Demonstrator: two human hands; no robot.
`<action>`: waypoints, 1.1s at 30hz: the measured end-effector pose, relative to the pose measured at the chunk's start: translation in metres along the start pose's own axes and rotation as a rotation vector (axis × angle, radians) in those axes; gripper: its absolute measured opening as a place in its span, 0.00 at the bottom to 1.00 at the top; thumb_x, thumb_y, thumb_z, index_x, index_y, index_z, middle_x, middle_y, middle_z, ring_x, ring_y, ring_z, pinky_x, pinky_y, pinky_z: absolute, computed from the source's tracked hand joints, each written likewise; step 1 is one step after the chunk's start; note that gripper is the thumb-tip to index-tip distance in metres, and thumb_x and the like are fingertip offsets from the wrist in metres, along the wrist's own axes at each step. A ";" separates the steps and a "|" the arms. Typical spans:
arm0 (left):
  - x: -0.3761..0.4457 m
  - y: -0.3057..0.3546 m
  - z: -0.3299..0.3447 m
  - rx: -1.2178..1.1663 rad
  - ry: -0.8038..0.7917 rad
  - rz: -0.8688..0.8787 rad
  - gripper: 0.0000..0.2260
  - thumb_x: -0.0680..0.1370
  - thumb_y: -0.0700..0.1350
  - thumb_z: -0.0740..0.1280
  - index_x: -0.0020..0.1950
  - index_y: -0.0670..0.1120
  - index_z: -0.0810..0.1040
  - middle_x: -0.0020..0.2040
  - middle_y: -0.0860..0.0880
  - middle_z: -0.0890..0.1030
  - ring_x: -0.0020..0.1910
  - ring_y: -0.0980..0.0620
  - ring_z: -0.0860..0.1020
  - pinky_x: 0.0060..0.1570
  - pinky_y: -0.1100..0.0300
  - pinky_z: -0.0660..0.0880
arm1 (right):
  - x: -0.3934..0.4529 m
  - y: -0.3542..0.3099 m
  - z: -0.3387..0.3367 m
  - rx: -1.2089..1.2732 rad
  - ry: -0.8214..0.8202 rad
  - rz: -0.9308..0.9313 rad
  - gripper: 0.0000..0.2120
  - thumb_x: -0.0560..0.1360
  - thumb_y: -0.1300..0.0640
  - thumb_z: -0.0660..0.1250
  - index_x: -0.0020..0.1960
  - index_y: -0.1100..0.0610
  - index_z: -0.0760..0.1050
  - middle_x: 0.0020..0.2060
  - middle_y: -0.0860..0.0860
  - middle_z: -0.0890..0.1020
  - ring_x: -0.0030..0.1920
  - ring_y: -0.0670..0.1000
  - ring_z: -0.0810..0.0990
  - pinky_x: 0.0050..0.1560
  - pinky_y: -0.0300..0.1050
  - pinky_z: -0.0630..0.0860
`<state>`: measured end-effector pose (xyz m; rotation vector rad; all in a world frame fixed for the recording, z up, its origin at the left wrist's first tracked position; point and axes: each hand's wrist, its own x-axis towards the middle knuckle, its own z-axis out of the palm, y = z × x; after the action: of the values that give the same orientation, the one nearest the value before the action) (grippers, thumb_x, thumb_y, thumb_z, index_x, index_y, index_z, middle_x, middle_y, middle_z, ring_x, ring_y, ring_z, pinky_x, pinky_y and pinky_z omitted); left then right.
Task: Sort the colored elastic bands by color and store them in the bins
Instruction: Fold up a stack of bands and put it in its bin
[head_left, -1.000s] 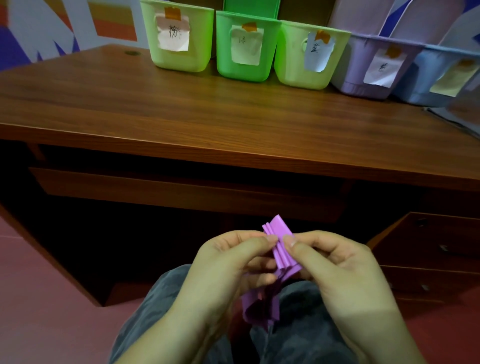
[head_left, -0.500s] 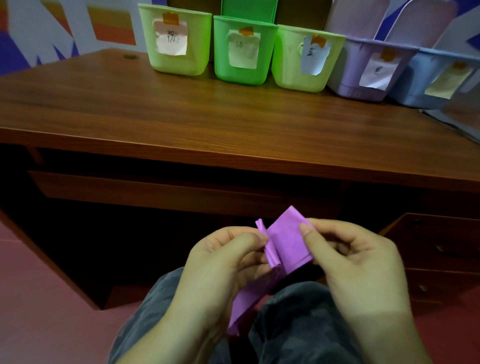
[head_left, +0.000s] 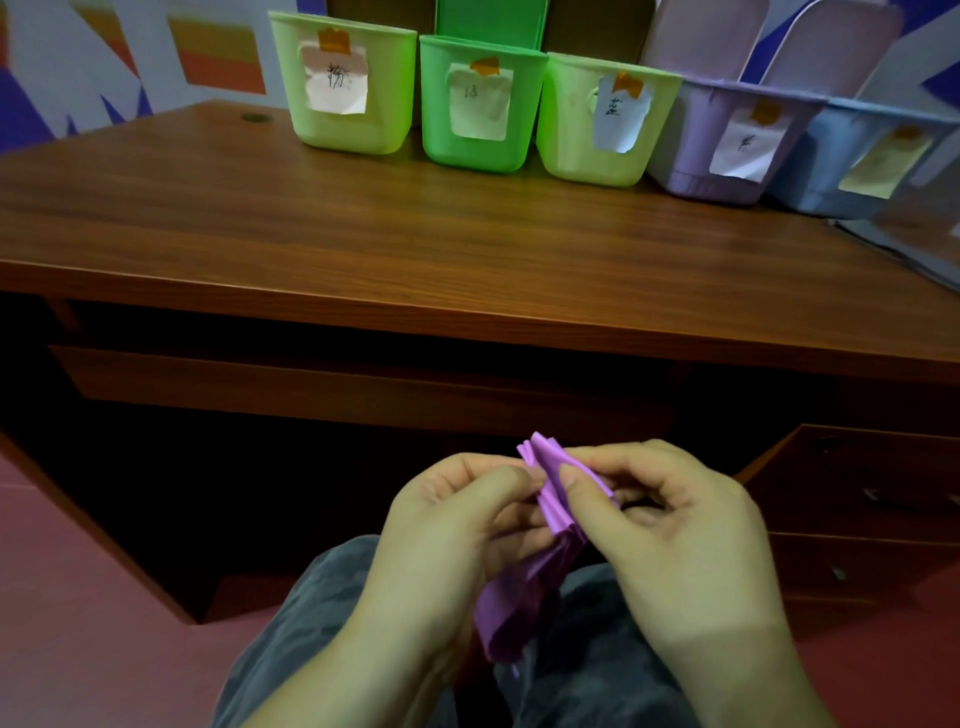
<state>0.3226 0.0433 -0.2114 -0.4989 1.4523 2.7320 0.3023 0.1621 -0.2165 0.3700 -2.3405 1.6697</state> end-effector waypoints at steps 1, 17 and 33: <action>0.000 0.001 0.001 0.000 -0.003 0.001 0.07 0.73 0.32 0.64 0.36 0.38 0.77 0.26 0.43 0.79 0.23 0.55 0.77 0.27 0.65 0.76 | 0.000 0.001 0.000 0.004 -0.007 -0.001 0.12 0.68 0.66 0.74 0.38 0.49 0.84 0.33 0.49 0.80 0.32 0.46 0.79 0.33 0.31 0.73; 0.007 0.001 -0.008 0.005 -0.053 0.007 0.03 0.69 0.35 0.67 0.35 0.38 0.78 0.30 0.41 0.79 0.25 0.53 0.77 0.26 0.65 0.76 | 0.002 0.001 -0.005 0.133 -0.253 0.089 0.11 0.69 0.50 0.64 0.45 0.46 0.84 0.38 0.48 0.81 0.40 0.42 0.81 0.42 0.31 0.73; 0.005 0.001 -0.013 0.098 -0.129 -0.025 0.07 0.65 0.38 0.69 0.40 0.36 0.77 0.24 0.46 0.77 0.24 0.54 0.77 0.29 0.65 0.77 | -0.002 0.001 -0.004 0.364 -0.218 0.280 0.10 0.62 0.55 0.68 0.41 0.55 0.85 0.38 0.52 0.86 0.40 0.47 0.85 0.40 0.35 0.78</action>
<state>0.3212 0.0316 -0.2184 -0.3285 1.5272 2.6038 0.3044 0.1665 -0.2168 0.3129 -2.3163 2.3076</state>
